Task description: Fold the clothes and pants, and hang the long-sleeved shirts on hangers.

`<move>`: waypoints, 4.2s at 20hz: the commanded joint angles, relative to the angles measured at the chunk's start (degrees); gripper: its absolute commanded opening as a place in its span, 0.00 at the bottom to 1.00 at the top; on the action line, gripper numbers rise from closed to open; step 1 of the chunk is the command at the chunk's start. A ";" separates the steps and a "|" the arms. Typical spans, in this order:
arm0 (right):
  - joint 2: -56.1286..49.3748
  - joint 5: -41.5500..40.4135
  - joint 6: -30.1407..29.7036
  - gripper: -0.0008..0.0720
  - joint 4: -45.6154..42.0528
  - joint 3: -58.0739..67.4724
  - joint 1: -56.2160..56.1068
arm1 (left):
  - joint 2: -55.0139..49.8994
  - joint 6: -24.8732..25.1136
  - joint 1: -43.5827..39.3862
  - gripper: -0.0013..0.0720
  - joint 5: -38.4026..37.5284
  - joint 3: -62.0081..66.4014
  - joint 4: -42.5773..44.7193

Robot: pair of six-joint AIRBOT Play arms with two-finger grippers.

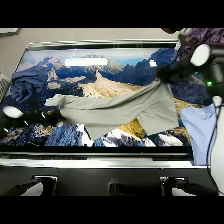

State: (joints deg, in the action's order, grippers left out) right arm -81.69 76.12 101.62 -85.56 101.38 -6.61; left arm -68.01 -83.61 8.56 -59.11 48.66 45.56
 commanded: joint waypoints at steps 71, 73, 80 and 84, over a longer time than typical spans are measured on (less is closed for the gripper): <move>-27.96 4.46 -36.26 0.41 39.43 -22.12 25.97 | -10.93 -9.77 15.15 0.77 -23.54 23.37 26.18; -27.96 4.33 -36.30 0.14 39.30 -22.12 25.59 | -7.65 -8.72 19.12 0.77 -21.38 17.66 25.03; -26.47 5.31 -35.23 0.05 38.34 -22.12 25.70 | -0.07 7.72 29.66 0.76 -16.13 -11.37 8.55; -25.20 6.23 -34.71 0.05 38.34 -22.12 25.70 | -0.31 10.43 29.29 0.75 -14.34 -18.58 7.23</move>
State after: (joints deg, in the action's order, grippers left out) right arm -107.74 81.21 66.46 -47.86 79.24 19.16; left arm -68.69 -76.90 37.26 -74.83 36.01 55.61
